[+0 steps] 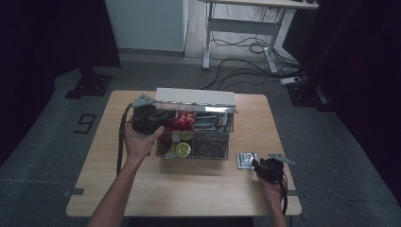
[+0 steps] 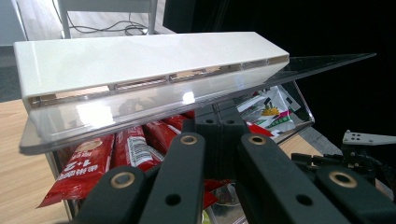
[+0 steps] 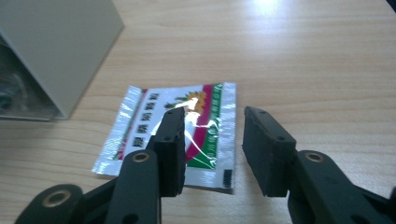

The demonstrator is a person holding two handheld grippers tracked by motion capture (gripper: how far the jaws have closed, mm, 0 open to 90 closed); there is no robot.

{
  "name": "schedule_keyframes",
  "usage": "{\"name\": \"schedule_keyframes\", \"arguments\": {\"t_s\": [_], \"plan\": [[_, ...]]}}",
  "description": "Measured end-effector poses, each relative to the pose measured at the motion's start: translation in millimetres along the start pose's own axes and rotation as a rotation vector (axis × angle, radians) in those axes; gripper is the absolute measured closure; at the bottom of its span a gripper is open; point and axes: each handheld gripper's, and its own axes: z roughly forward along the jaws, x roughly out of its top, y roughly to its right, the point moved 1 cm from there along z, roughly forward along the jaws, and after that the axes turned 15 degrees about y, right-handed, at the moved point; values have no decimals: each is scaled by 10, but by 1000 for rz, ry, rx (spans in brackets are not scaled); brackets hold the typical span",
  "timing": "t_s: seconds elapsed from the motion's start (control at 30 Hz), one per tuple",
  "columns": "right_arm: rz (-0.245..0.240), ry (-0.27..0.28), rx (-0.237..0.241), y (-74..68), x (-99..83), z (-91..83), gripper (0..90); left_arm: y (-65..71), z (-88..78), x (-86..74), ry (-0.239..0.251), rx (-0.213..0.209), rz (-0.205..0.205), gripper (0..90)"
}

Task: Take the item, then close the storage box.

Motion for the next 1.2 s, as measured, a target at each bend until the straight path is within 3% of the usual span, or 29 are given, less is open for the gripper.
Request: {"name": "schedule_keyframes", "arguments": {"t_s": [0.47, 1.2], "plan": [[6, 54, 37, -38, 57, -87, 566, 25, -38, -2, -2, -18, -9, 900], [10, 55, 43, -30, 47, -108, 582, 56, -125, -119, -13, -34, -5, 897]]}}
